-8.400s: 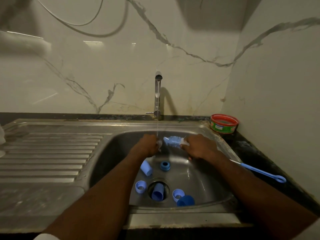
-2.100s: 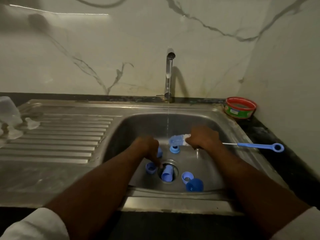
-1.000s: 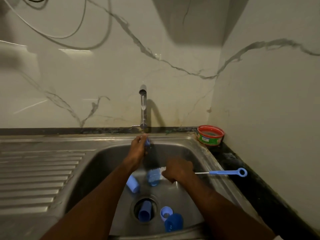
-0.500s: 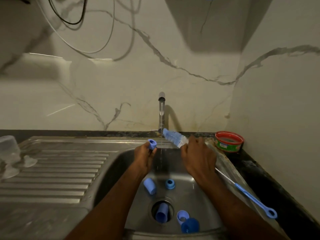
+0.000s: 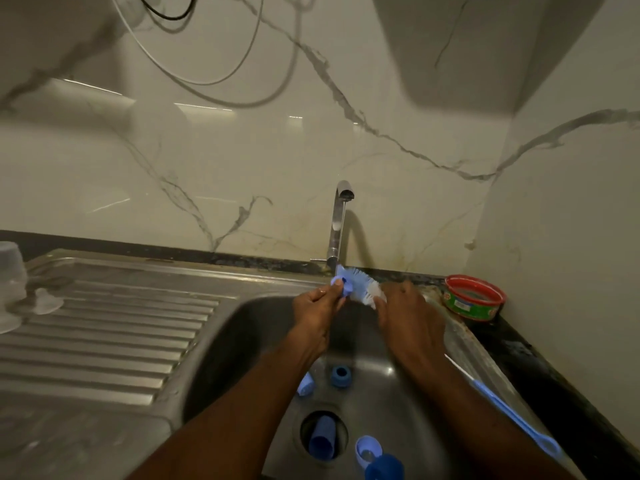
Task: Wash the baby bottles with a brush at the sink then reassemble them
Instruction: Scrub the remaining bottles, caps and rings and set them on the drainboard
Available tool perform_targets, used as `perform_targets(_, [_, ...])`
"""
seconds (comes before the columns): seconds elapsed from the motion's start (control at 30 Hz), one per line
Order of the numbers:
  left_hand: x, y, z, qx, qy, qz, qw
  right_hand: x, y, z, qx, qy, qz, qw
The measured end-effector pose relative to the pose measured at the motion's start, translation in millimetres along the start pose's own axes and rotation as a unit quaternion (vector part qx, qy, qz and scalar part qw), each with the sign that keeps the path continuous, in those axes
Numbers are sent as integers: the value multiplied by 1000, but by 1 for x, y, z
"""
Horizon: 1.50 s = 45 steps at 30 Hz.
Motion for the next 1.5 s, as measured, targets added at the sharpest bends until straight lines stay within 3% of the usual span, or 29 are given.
perform_targets(0.07, [12,4,13,18,-46,5,999,-4,0,-7,17,19,11,1000])
perform_targets(0.23, [17,9,17,41,-65,0,997,-17,8,-3,34,-63,53,996])
perform_targets(0.3, [12,7,11,27,-15,5,1000,-15,13,-4,31,-64,55,996])
perform_targets(0.4, [0,-2,-1,-78,107,33,991,-6,11,-2,53,-79,26,995])
perform_targets(0.47, [-2,-1,-4,-51,152,21,987,0,3,1,65,-83,8,994])
perform_targets(0.67, [12,6,15,97,16,-17,995,-13,-5,0,60,-74,39,995])
perform_targets(0.77, [6,5,12,74,88,3,993,-13,2,-4,83,-76,40,993])
perform_targets(0.87, [-10,4,-7,81,167,23,982,2,2,-1,41,0,-17,999])
perform_targets(1.07, [5,11,6,100,29,10,995,-15,2,-1,101,-17,11,995])
perform_targets(1.13, [10,16,16,97,14,0,995,-22,10,-3,95,-16,34,995])
perform_targets(1.23, [5,13,6,37,104,8,994,-14,14,0,113,-11,14,993])
perform_targets(1.33, [-2,16,-6,127,174,7,976,-7,7,5,111,11,-28,993])
perform_targets(1.4, [-2,15,-6,135,112,-18,984,-11,3,6,99,-7,-13,995])
perform_targets(1.5, [5,11,7,56,-5,-7,998,-24,7,3,93,-2,28,995])
Point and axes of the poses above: each hand's wrist, its own x-axis towards the middle knuckle, its own z-axis out of the back of the hand, y = z × x, the point moved 2 cm from there along x, towards the middle knuckle, and after that the axes turned 9 degrees about -z, right-handed, at the moved point
